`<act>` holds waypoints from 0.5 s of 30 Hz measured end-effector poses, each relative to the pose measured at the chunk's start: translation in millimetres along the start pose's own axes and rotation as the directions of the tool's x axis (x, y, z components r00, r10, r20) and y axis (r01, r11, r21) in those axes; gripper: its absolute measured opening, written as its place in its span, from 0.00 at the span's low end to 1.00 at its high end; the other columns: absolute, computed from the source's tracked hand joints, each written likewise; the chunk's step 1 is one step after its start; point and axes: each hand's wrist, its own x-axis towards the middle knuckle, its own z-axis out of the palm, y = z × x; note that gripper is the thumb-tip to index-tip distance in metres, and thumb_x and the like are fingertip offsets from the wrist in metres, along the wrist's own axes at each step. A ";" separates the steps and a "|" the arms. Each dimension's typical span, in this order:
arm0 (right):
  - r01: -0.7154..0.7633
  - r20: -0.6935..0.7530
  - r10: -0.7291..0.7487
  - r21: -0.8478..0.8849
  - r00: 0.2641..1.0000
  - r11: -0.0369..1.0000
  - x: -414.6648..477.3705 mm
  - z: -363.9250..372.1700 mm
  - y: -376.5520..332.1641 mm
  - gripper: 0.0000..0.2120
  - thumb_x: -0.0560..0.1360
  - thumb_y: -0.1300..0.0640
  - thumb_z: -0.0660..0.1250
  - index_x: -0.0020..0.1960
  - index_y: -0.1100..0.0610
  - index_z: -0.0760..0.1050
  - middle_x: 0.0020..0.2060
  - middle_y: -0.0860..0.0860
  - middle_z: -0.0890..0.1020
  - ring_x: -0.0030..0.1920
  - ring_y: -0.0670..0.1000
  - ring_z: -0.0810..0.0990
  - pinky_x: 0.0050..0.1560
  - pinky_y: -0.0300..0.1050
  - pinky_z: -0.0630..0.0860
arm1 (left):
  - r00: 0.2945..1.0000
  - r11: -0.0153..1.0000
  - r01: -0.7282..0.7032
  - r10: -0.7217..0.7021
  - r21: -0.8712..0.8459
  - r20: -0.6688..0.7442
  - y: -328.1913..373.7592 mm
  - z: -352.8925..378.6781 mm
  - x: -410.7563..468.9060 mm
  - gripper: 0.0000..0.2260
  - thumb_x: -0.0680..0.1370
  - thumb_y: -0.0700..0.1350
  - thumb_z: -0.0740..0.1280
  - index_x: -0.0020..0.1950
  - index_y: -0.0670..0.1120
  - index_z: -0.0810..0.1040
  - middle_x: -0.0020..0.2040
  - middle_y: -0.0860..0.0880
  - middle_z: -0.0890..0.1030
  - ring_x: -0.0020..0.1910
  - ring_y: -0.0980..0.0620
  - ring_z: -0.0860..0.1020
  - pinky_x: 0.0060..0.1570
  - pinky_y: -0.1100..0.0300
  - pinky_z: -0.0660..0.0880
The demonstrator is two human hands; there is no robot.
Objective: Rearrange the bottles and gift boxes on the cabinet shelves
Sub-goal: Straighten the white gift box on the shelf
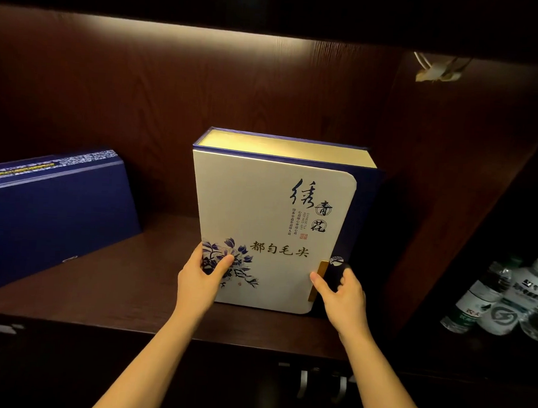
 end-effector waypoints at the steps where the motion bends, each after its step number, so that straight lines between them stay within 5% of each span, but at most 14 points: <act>1: 0.006 0.002 -0.006 -0.004 1.000 1.000 0.6 0.1 0.3 0.12 0.71 0.45 0.76 0.48 0.39 0.73 0.46 0.35 0.77 0.53 0.43 0.76 0.57 0.45 0.74 | 1.000 1.000 0.003 -0.003 0.005 0.000 -0.1 -0.1 0.3 0.17 0.76 0.57 0.72 0.63 0.53 0.78 0.53 0.60 0.84 0.52 0.66 0.80 0.57 0.55 0.77; 6: -0.012 0.026 0.014 -0.061 1.000 0.998 4.3 -1.0 2.4 0.22 0.71 0.42 0.75 0.61 0.48 0.74 0.55 0.45 0.81 0.59 0.50 0.79 0.58 0.49 0.76 | 1.000 1.000 0.005 -0.005 0.002 0.008 0.2 0.9 -1.3 0.20 0.75 0.57 0.72 0.64 0.53 0.76 0.54 0.59 0.83 0.52 0.68 0.79 0.57 0.57 0.77; 10: -0.028 0.022 0.029 -0.057 0.999 0.998 -1.9 -3.1 -1.7 0.28 0.70 0.42 0.76 0.65 0.49 0.71 0.56 0.45 0.79 0.61 0.53 0.78 0.56 0.48 0.75 | 0.999 1.000 0.026 -0.026 -0.016 0.046 -1.8 -1.4 -4.1 0.30 0.74 0.59 0.72 0.73 0.51 0.71 0.62 0.55 0.81 0.60 0.58 0.79 0.63 0.53 0.75; 15: 0.011 -0.114 -0.017 -0.054 0.993 0.998 -24.0 -13.7 -21.2 0.44 0.69 0.40 0.75 0.79 0.47 0.58 0.75 0.51 0.69 0.73 0.56 0.69 0.68 0.56 0.70 | 0.998 0.996 0.065 -0.063 -0.064 0.031 -8.8 -24.9 -13.5 0.42 0.70 0.65 0.71 0.79 0.52 0.61 0.75 0.51 0.69 0.73 0.53 0.69 0.71 0.54 0.66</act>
